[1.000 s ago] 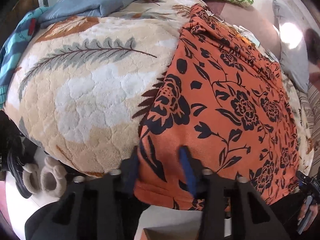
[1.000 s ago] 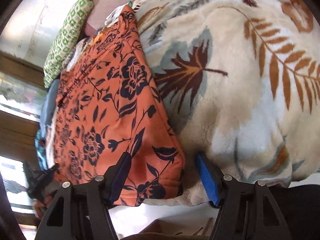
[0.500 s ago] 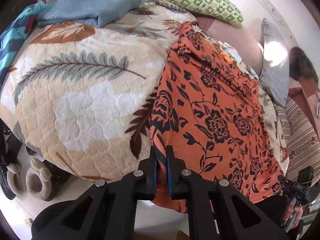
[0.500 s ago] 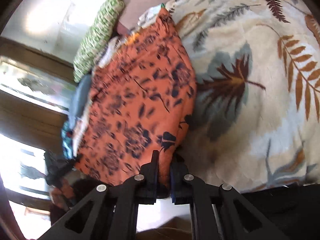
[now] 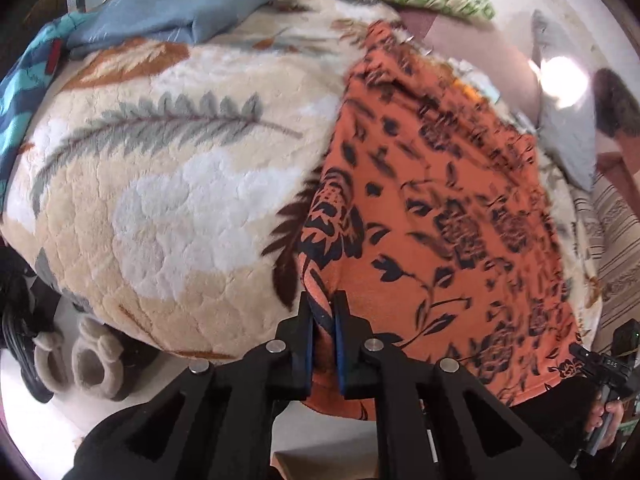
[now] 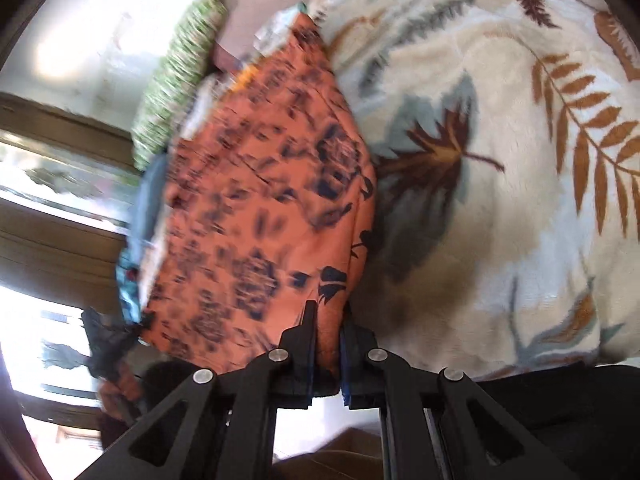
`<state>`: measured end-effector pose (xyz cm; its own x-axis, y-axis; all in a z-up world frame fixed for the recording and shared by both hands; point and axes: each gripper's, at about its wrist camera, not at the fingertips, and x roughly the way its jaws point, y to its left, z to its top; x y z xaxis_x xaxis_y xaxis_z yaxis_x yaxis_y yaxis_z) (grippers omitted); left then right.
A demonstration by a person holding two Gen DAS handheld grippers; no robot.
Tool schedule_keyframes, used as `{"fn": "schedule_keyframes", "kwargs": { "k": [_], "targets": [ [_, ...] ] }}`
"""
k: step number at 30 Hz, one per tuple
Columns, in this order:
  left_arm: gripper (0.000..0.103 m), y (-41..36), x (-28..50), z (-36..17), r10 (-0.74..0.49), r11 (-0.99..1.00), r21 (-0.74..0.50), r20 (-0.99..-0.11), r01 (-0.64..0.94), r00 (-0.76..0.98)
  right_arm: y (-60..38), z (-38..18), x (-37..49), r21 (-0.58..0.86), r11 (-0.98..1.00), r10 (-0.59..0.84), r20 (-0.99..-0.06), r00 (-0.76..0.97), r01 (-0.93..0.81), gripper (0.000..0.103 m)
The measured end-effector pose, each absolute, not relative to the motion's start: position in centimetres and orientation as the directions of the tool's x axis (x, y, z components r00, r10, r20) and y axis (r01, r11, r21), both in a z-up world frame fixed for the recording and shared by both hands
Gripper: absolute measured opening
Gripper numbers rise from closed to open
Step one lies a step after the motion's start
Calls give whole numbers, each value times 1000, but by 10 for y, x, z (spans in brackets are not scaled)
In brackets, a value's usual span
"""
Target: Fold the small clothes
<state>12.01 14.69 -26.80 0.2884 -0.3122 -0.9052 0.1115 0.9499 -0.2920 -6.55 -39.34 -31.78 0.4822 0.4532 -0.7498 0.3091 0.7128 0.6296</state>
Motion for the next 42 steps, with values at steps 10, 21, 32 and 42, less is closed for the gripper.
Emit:
{"fn": "schedule_keyframes", "kwargs": {
  "k": [10,21,32,42],
  "targets": [
    [40,131,113,-280,-285,954,-250,-927,168,242,-397,-341,-61,624,692,486,-775,403,363,16],
    [7,139,111,-271,-321,939,-278,-920,204,223,-379,-344,-59,687,668,547,-714,438,286,15],
    [7,150,163,-188,-552,831,-500,-794,243,254,-407,-249,-26,849,527,635,-425,646,41,15],
    [7,113,322,-162,-581,814,-549,-779,191,237,-492,-202,86,891,452,496,-275,823,25,15]
  ]
}}
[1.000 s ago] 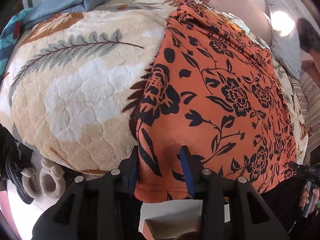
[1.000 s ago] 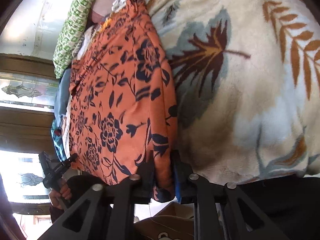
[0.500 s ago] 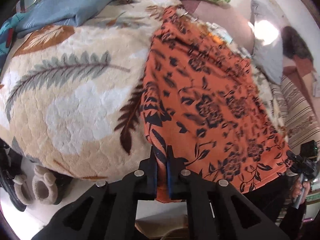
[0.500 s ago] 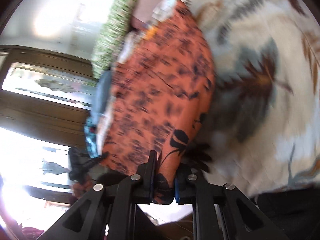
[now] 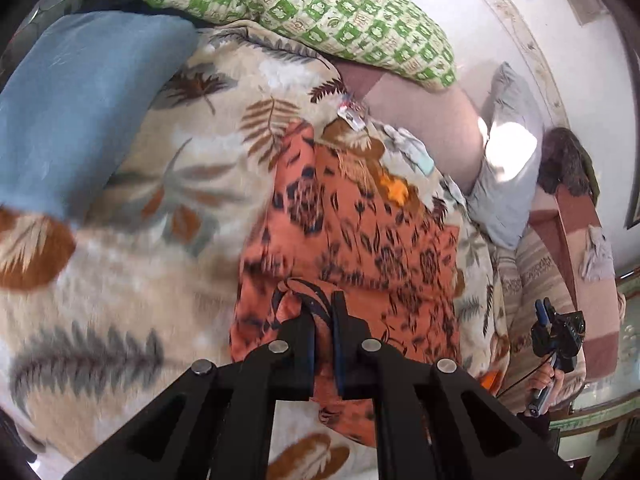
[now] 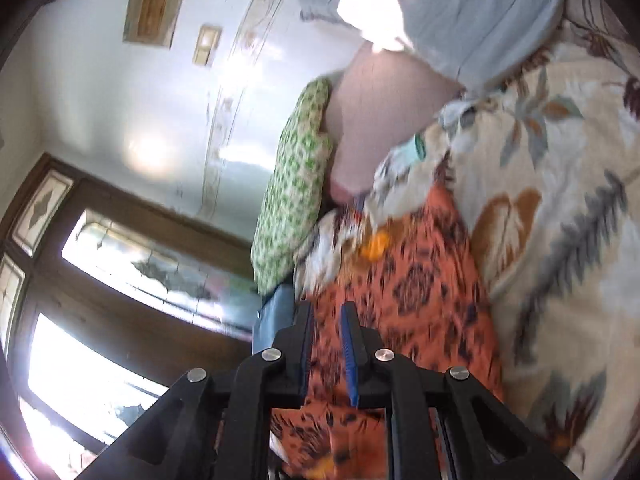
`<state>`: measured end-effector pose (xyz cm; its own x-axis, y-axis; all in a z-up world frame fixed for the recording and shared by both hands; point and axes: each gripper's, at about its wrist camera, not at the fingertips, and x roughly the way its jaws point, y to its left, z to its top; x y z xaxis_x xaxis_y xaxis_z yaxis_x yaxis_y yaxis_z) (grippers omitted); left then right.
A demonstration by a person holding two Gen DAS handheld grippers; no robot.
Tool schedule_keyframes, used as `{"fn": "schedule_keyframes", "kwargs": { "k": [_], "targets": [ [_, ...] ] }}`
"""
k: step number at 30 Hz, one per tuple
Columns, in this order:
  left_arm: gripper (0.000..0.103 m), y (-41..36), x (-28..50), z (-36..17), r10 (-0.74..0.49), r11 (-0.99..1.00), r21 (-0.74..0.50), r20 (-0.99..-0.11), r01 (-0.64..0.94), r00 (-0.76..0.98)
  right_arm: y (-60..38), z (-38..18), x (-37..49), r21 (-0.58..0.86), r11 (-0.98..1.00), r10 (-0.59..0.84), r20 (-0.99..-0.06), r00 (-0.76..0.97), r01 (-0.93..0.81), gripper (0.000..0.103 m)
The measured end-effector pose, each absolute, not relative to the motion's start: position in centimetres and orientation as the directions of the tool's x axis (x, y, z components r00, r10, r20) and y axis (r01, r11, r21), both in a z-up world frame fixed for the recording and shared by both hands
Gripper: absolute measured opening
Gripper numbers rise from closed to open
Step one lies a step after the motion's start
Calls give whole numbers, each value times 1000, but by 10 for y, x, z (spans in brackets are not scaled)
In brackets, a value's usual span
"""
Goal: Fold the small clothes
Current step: 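Fold the shirt side inward with the right gripper while the left gripper holds the hem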
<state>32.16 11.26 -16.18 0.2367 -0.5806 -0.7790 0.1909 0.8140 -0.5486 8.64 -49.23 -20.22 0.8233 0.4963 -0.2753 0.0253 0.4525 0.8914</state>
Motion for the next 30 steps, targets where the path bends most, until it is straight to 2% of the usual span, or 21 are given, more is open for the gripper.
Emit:
{"fn": "schedule_keyframes", "kwargs": {
  "k": [1,4,6,10,12,13,15,18,21,23,30],
  "targets": [
    [7,104,336,-164,-563,826,-530,-792,193,236,-500,-200,105,886,462,486,-287,826,36,15],
    [7,92,354,-175,-568,823,-537,-790,186,230,-509,-198,148,804,582,438,-435,787,120,17],
    [7,88,349,-181,-555,831,-517,-796,206,241,-497,-208,155,814,574,507,-441,740,91,18],
    [7,104,326,-191,-560,828,-533,-786,173,262,-433,-235,131,671,739,527,-630,570,60,21],
    [7,120,311,-190,-570,820,-554,-773,142,278,-406,-255,107,691,722,584,-639,501,40,21],
    [7,126,303,-187,-570,819,-558,-770,132,286,-392,-263,92,695,719,597,-640,483,32,25],
    [7,135,287,-180,-566,821,-557,-768,123,300,-364,-261,65,618,785,549,-678,489,-25,35],
    [7,144,262,-168,-563,822,-555,-763,125,316,-331,-257,45,627,773,589,-656,472,-95,76],
    [7,147,239,-157,-563,823,-551,-757,139,333,-304,-253,40,592,802,555,-688,467,-81,76],
    [7,149,228,-154,-565,821,-554,-753,140,336,-282,-248,36,470,881,437,-758,483,-60,76],
    [7,157,208,-156,-584,805,-580,-740,125,333,-217,-256,41,152,986,164,-852,498,-63,76]
  ]
}}
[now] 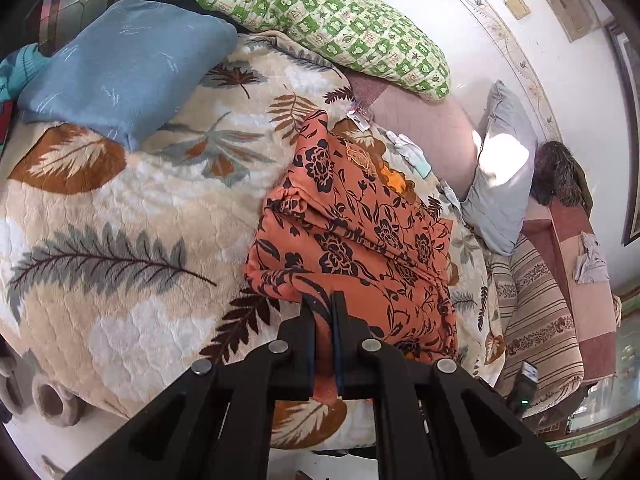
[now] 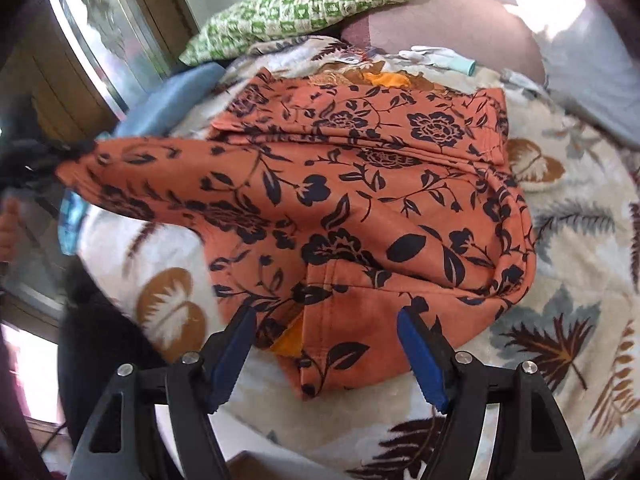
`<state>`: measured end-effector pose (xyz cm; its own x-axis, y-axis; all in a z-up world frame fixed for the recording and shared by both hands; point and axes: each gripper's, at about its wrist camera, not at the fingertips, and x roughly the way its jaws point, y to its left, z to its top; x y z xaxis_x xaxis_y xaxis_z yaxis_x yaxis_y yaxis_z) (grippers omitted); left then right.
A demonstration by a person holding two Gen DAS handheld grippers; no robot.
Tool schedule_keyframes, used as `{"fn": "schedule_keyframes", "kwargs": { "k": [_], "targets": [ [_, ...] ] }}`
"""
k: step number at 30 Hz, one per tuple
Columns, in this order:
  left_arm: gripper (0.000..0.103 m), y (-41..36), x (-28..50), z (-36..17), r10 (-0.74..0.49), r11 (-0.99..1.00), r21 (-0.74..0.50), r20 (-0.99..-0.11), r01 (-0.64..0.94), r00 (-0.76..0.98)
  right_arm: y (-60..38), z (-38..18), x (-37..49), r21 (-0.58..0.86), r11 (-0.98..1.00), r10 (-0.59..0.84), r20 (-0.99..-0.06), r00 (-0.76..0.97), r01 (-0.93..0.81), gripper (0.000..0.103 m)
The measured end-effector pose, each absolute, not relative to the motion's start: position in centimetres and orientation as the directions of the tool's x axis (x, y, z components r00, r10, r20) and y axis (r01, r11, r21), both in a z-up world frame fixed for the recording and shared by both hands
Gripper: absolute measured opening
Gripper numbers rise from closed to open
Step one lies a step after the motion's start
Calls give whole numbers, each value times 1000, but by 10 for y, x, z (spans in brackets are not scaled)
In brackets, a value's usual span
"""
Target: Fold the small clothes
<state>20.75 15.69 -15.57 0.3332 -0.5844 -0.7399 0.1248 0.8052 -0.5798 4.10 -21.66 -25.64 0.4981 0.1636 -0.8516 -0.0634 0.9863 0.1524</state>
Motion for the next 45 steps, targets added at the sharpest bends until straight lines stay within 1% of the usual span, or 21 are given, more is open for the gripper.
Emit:
{"fn": "schedule_keyframes", "kwargs": {
  "k": [4,5,6,7,8,9,10,13,17,20,24,27,30,31,33,34,35,37,41,43,45],
  "targets": [
    [7,161,202,-158,-581,807,-579,-745,115,329,-197,-282,59,-54,998,-36,-867,496,-23,76],
    [7,162,201,-159,-581,807,-581,-745,108,327,-197,-294,65,-76,997,-59,-886,460,-18,76],
    [7,165,201,-160,-583,804,-585,-744,103,325,-196,-302,69,-78,997,-62,-906,420,-21,71],
    [7,167,201,-162,-585,802,-589,-743,99,324,-199,-310,71,-80,997,-68,-914,400,-14,54],
    [7,169,200,-163,-584,803,-589,-745,94,322,-205,-310,70,-70,998,-61,-913,404,-7,49],
    [7,170,200,-164,-583,803,-589,-746,90,322,-213,-306,67,-46,999,-48,-909,415,13,33],
    [7,173,200,-165,-583,802,-591,-746,86,322,-226,-299,63,-16,999,-36,-902,430,49,24],
    [7,176,200,-166,-589,797,-599,-740,81,326,-276,-274,42,47,983,-48,-867,496,175,21],
    [7,178,197,-166,-595,789,-609,-729,76,338,-350,-273,18,77,933,-107,-873,476,352,20],
    [7,181,192,-164,-583,797,-599,-732,75,353,-397,-286,-4,212,862,-35,-882,470,461,20],
    [7,198,184,-164,-573,795,-606,-727,40,377,-412,-288,-20,267,839,1,-872,490,473,20],
    [7,202,178,-168,-577,795,-604,-732,47,362,-423,-288,-30,342,811,48,-848,528,476,20],
    [7,203,165,-174,-564,806,-590,-748,38,349,-420,-291,-29,315,823,34,-858,513,472,20],
    [9,202,161,-176,-551,815,-578,-760,27,344,-419,-294,-28,300,829,24,-863,505,472,20],
    [34,197,149,-187,-509,843,-537,-800,-1,318,-412,-300,-30,288,830,18,-870,493,478,20],
    [60,193,144,-193,-486,859,-511,-821,-8,299,-412,-304,-30,287,829,21,-874,486,480,20],
    [71,189,139,-199,-460,876,-483,-840,-8,287,-412,-308,-29,297,825,35,-876,482,481,20],
    [71,184,130,-214,-411,903,-430,-870,-12,271,-412,-311,-29,350,818,99,-868,486,457,21],
    [71,179,122,-245,-359,924,-379,-908,-57,218,-415,-306,-35,472,789,262,-838,479,394,21],
    [71,173,119,-258,-370,921,-385,-911,-56,183,-414,-302,-42,494,789,307,-832,462,365,21],
    [71,167,116,-266,-397,912,-409,-903,-44,164,-412,-295,-51,484,803,314,-840,442,349,21]
  ]
}}
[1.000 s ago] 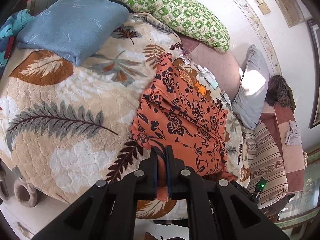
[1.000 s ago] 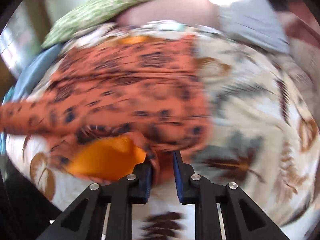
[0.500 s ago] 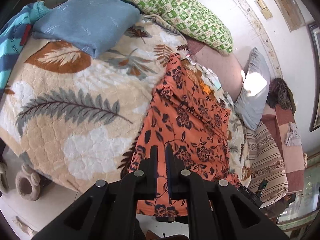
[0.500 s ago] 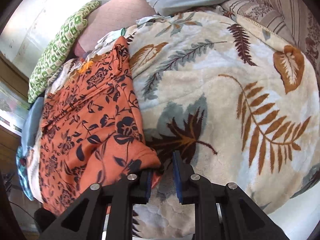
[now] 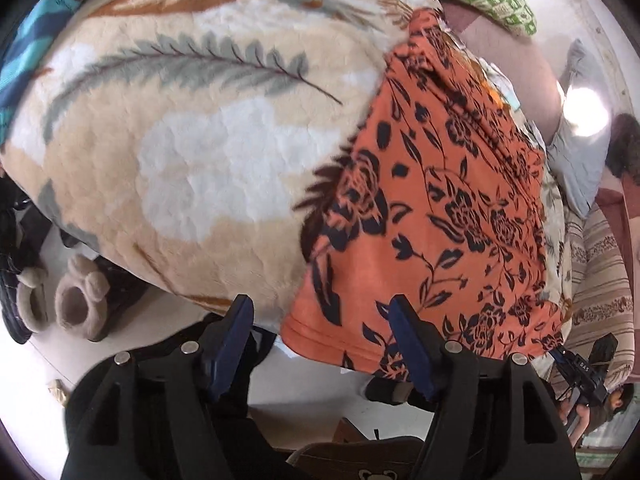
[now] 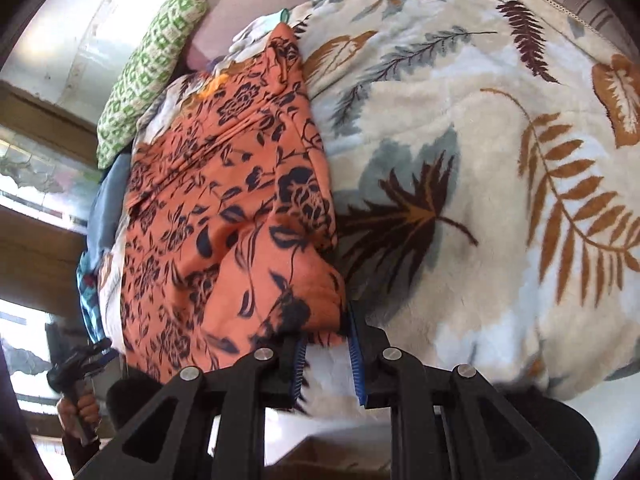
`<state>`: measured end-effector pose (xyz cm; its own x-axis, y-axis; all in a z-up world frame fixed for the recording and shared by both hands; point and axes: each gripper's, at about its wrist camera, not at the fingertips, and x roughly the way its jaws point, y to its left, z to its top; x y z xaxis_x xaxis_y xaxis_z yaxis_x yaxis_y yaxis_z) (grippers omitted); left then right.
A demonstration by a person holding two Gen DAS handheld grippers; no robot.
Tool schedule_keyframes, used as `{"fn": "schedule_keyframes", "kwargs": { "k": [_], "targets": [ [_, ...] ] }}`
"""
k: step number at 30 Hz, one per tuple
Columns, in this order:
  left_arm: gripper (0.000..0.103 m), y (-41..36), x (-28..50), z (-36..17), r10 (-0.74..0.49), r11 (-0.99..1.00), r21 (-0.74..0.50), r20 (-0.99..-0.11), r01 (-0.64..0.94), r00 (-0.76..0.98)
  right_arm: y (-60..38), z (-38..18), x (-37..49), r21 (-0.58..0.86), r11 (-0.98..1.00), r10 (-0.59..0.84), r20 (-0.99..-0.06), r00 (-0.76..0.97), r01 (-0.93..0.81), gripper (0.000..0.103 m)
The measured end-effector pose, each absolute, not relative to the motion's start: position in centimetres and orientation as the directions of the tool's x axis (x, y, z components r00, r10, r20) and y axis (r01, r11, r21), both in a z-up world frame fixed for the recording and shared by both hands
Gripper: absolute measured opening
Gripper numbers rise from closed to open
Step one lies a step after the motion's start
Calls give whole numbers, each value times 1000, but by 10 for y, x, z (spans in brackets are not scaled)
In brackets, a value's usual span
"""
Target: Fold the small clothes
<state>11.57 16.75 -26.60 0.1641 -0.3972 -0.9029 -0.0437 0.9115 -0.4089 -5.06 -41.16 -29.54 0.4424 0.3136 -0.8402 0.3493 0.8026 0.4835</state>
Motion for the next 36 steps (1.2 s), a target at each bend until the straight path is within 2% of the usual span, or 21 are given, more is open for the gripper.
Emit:
{"fn": "schedule_keyframes", "kwargs": {
  "k": [4,6,8,9,15,19,20,21,22,23,25,27,29,30,32,33,34,36],
  "targets": [
    [70,161,114,-274,-441,892,-451,-882,-26,166,-413,-278,-73,472,816,296,-838,459,334,21],
    [62,158,115,-275,-443,892,-452,-880,-12,174,-416,-274,-80,487,807,302,-826,476,333,21],
    [46,158,116,-280,-425,901,-433,-889,-12,169,-417,-272,-83,505,797,309,-812,494,332,21],
    [45,158,116,-282,-423,902,-432,-891,-18,166,-418,-271,-84,516,790,316,-806,501,332,21],
    [46,172,110,-296,-456,882,-467,-877,-54,151,-421,-276,-78,588,735,368,-765,529,338,21],
    [58,167,107,-295,-465,881,-473,-873,-21,148,-432,-280,-71,646,668,385,-726,570,370,23],
    [58,163,106,-295,-452,890,-457,-881,-1,144,-434,-280,-69,654,658,385,-718,580,373,26],
    [58,159,105,-295,-439,897,-441,-887,16,143,-436,-280,-65,655,655,378,-717,586,378,38],
    [58,155,104,-294,-435,900,-435,-889,31,143,-436,-281,-60,640,664,358,-726,587,388,64],
    [58,153,102,-294,-436,900,-434,-889,43,143,-436,-281,-55,622,680,336,-735,589,389,74],
    [58,151,100,-294,-434,901,-431,-889,54,148,-432,-286,-42,596,717,328,-746,579,362,77],
    [51,151,100,-294,-422,906,-419,-894,50,152,-430,-299,-29,626,702,398,-741,542,340,77],
    [37,147,103,-295,-416,909,-415,-896,43,153,-420,-311,-20,624,715,434,-750,500,316,77],
    [34,148,104,-295,-417,909,-415,-896,43,154,-412,-317,-15,602,739,432,-768,474,302,75],
    [17,149,104,-294,-427,904,-423,-892,56,151,-403,-321,-12,563,776,406,-791,457,284,53],
    [14,147,105,-293,-437,900,-431,-887,69,150,-399,-323,-11,533,799,389,-812,435,280,29],
    [11,144,105,-291,-444,896,-436,-883,86,150,-395,-325,-11,515,812,386,-827,409,275,21],
    [11,139,105,-285,-455,889,-438,-878,130,152,-386,-324,-15,506,828,402,-836,373,242,14]
  ]
}}
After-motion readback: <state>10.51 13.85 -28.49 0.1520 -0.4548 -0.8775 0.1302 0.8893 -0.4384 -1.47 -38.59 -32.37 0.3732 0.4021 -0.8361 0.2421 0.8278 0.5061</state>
